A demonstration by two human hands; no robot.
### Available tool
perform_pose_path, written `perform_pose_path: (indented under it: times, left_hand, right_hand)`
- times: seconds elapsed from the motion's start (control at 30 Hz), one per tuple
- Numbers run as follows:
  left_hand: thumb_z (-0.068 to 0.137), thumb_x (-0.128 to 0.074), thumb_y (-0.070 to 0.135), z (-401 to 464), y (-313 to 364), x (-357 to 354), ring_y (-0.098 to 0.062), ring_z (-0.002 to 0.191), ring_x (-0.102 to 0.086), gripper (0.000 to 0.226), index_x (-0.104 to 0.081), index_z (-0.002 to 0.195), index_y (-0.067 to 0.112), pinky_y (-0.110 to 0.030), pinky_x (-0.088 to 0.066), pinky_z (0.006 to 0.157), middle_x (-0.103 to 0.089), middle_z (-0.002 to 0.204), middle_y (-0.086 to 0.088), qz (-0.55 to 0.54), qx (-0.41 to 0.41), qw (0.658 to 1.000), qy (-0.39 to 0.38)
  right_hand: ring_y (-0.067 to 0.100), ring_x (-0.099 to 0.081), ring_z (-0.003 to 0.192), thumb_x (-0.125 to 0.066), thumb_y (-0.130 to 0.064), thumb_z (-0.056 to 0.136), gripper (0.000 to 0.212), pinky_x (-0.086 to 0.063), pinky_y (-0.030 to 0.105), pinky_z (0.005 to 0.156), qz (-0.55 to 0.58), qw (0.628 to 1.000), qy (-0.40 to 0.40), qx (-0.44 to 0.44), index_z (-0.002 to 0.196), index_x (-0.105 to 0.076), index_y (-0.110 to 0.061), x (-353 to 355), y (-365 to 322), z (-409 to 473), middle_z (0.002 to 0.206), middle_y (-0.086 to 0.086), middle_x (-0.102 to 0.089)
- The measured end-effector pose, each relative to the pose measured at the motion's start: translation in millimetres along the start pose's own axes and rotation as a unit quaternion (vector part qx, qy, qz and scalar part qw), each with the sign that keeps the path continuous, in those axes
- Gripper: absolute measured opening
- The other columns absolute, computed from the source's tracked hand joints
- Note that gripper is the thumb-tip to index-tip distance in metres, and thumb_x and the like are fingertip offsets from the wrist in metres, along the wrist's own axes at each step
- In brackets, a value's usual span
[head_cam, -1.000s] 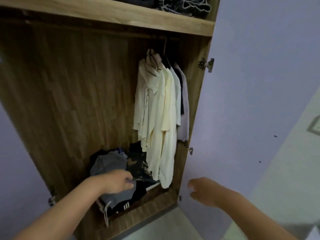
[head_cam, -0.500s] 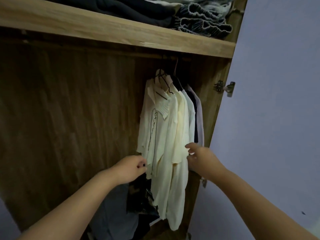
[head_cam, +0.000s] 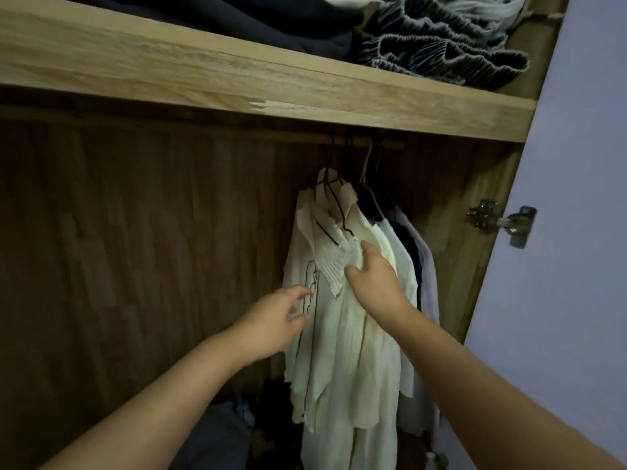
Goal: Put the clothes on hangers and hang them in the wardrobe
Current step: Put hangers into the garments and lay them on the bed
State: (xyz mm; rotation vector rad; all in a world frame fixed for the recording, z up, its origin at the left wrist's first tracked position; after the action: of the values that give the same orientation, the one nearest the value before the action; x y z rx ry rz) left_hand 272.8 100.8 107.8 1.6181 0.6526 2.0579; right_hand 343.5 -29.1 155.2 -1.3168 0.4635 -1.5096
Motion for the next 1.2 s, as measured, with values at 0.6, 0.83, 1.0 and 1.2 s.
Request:
perform_pose_path:
  times: [0.6, 0.83, 1.0, 1.2]
  left_hand:
    - [0.096, -0.046, 0.02, 121, -37, 68, -0.007, 0.128, -0.04, 0.051, -0.029, 0.142, 0.036, -0.029, -0.034, 0.108, -0.04, 0.141, 0.012, -0.253, -0.056, 0.966, -0.005]
    - [0.095, -0.042, 0.005, 140, -21, 123, -0.005, 0.098, -0.053, 0.028, -0.052, 0.119, 0.015, 0.002, -0.04, 0.071, -0.057, 0.103, 0.006, -0.289, -0.159, 0.934, 0.138]
    - [0.098, -0.038, 0.012, 164, -11, 133, -0.008, 0.105, -0.049, 0.029, -0.051, 0.123, 0.02, -0.012, -0.038, 0.074, -0.054, 0.109, 0.011, -0.267, -0.167, 0.938, 0.144]
    - [0.1, -0.034, 0.023, 177, -2, 94, -0.021, 0.118, -0.047, 0.038, -0.041, 0.136, 0.017, -0.033, -0.037, 0.096, -0.049, 0.131, -0.01, -0.167, -0.144, 0.972, 0.078]
  right_hand:
    - [0.042, -0.054, 0.115, -0.023, 0.027, 0.067, 0.054, -0.047, 0.045, 0.088, 0.519, 0.851, -0.002, -0.077, 0.095, -0.054, -0.007, -71, -38, 97, 0.102, 0.016, -0.058]
    - [0.022, -0.061, 0.098, -0.012, 0.029, 0.068, 0.061, -0.055, 0.023, 0.051, 0.515, 0.855, -0.034, -0.047, 0.101, -0.05, -0.006, -39, -45, 73, 0.105, 0.014, -0.062]
    - [-0.001, -0.065, 0.079, -0.027, 0.023, 0.058, 0.058, -0.046, 0.012, 0.053, 0.397, 0.915, -0.058, -0.041, 0.099, -0.053, -0.011, -14, -21, 27, 0.098, 0.012, -0.068]
    - [0.021, -0.061, 0.107, -0.031, 0.014, 0.05, 0.065, -0.037, 0.036, 0.096, 0.326, 0.942, -0.055, -0.062, 0.102, -0.063, -0.009, 27, 3, -38, 0.098, 0.013, -0.069]
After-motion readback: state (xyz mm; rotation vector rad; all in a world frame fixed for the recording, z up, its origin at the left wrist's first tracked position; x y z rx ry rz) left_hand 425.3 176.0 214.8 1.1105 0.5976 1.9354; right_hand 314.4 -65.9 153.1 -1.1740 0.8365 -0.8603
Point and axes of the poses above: each hand's wrist, its own z-axis towards the middle knuckle, its own x-axis out of the back of the hand, y = z × x, the point moved 8 cm from there along z, towards the middle knuckle
